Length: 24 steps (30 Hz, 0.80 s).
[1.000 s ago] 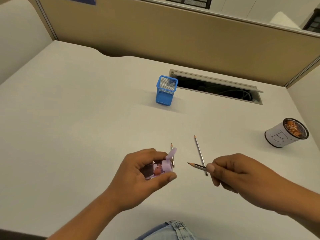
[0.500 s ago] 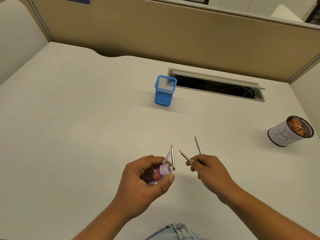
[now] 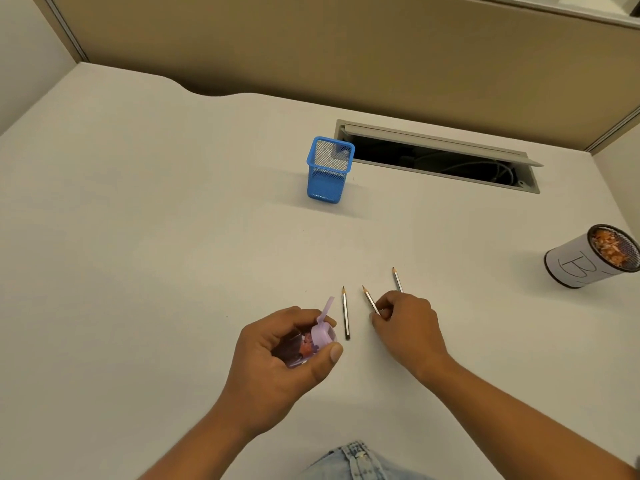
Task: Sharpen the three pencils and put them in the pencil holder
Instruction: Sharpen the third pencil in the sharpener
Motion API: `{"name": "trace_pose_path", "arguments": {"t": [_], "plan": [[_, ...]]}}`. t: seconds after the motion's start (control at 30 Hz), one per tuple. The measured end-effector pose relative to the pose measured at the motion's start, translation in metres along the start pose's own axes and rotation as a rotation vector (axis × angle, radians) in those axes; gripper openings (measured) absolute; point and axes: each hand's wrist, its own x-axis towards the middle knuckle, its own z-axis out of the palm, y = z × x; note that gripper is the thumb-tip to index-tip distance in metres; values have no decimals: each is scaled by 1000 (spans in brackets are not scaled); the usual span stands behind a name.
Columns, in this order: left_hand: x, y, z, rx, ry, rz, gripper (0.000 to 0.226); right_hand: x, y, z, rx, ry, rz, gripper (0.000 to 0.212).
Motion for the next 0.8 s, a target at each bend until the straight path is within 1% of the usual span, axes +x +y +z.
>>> {"name": "trace_pose_path", "arguments": {"t": [0.13,0.53,0.6,0.7,0.8], "plan": [[4,-2,0,13,13,2,22,5,1,1,-60,-6,-37,12],[5,-4,2,2,18,2,24,10,2,2,-74,-12,-44,18],[5,-5,1,6,21,2,24,8,2,1,-68,11,-58,19],[5,-7,1,10,30,-1,24,5,0,2,-32,95,-108,13],[5,-9,1,30,25,-5,24,0,-8,9,21,88,-140,6]]}}
